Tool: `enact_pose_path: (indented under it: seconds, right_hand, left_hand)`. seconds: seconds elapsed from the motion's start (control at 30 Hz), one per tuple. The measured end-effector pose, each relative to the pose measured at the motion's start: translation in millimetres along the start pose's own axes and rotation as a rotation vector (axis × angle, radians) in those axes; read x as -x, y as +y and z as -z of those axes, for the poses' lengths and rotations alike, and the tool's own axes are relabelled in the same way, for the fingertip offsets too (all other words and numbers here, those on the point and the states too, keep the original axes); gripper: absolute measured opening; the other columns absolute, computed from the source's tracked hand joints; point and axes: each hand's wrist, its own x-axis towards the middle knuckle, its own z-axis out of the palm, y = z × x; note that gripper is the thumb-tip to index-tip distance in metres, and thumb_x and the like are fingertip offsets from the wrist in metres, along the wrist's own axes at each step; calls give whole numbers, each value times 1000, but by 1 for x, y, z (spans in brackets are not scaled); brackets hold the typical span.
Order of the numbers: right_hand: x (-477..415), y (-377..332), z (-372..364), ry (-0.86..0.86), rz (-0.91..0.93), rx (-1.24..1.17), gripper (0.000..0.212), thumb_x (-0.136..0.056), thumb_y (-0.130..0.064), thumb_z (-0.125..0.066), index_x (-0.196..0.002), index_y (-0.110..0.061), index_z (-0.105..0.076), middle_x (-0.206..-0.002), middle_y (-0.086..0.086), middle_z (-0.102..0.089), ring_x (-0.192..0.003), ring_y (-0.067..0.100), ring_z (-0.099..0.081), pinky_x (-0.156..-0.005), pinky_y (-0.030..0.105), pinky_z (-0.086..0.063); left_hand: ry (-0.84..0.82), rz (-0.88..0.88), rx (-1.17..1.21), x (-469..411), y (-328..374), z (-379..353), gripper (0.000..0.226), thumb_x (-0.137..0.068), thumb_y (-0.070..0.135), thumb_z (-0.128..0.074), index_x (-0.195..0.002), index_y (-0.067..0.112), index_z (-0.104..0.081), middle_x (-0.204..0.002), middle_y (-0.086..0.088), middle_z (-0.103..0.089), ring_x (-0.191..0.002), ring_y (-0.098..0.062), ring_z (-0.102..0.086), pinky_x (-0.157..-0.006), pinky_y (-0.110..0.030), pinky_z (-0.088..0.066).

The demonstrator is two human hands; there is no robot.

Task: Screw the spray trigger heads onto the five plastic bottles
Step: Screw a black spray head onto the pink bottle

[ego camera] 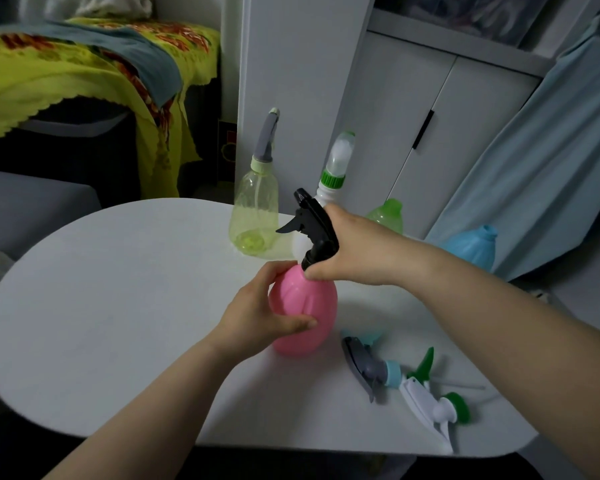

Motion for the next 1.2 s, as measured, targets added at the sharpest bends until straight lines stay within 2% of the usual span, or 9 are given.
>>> enact_pose_path:
  seconds: [0.17,0.4,0.67,0.8,0.87,1.0,1.07,1.13,1.2]
  right_hand:
    - [3,0,1,-31,45,-185,58,-66,-11,-70,-116,-19,-41,-102,8,-63,-95,24,-60,-84,44,-51]
    - [3,-2,-16,194,79,-73,45,-66,-14,-69,-104,-15,-44,-77,-3,-55,-77,20,-55,-60,28,-44]
    - [8,3,-27,333,3,-275,48,-65,-13,-70,-107,-15,-44,-88,2,-62,-81,19,-57,-62,25,-44]
    - [10,2,-20,169,-29,-370,48,-68,-23,-71,-100,-31,-36,-82,-12,-53,-75,3,-52,-60,12,-39]
    - [13,5,-8,66,-53,-382,49,-67,-27,-73,-105,-29,-41,-83,-14,-54,-77,0,-53,-62,14,-40]
    - [12,5,8,-40,-31,-156,20,-67,-17,-71,-80,-15,-55,-66,-4,-53,-61,10,-51,-52,15,-39]
    - [8,2,9,-59,5,-43,18,-68,-13,-71,-77,-14,-55,-63,-5,-50,-57,8,-47,-42,10,-33]
    - [5,2,11,-86,27,-30,24,-67,-13,-72,-70,-23,-51,-66,-9,-51,-60,4,-47,-43,7,-34]
    - [2,3,14,-124,41,-40,28,-67,-14,-73,-68,-29,-49,-69,-11,-53,-63,4,-50,-48,7,-37]
  left_hand:
    - [-10,7,-21,1,1,0,74,-57,27,-81,-119,31,-40,-106,17,-47,-98,-8,-46,-72,-8,-37]
    - [8,21,-31,2,3,-2,76,-58,28,-80,-122,28,-39,-109,13,-47,-98,-9,-46,-79,-24,-39]
    - [21,17,-38,4,6,-5,80,-55,30,-82,-123,26,-41,-111,8,-51,-102,-13,-48,-87,-31,-44]
    - [41,25,-56,6,8,-5,77,-56,26,-81,-122,24,-41,-110,8,-50,-101,-13,-48,-86,-31,-43]
    - [47,18,-79,6,10,-6,78,-55,28,-81,-122,23,-41,-109,8,-50,-102,-15,-48,-86,-32,-44]
    - [29,20,-139,8,17,-9,79,-55,32,-81,-122,23,-40,-118,3,-50,-111,-20,-46,-96,-42,-41]
    - [-52,37,-93,6,18,-3,78,-58,31,-80,-123,28,-38,-120,7,-47,-113,-14,-44,-97,-33,-41]
    - [-165,23,-51,0,20,7,73,-63,24,-78,-121,39,-36,-115,18,-43,-105,1,-43,-83,-6,-38]
    - [-245,22,-50,-8,22,15,69,-66,18,-76,-120,39,-38,-111,23,-44,-98,6,-43,-68,8,-33]
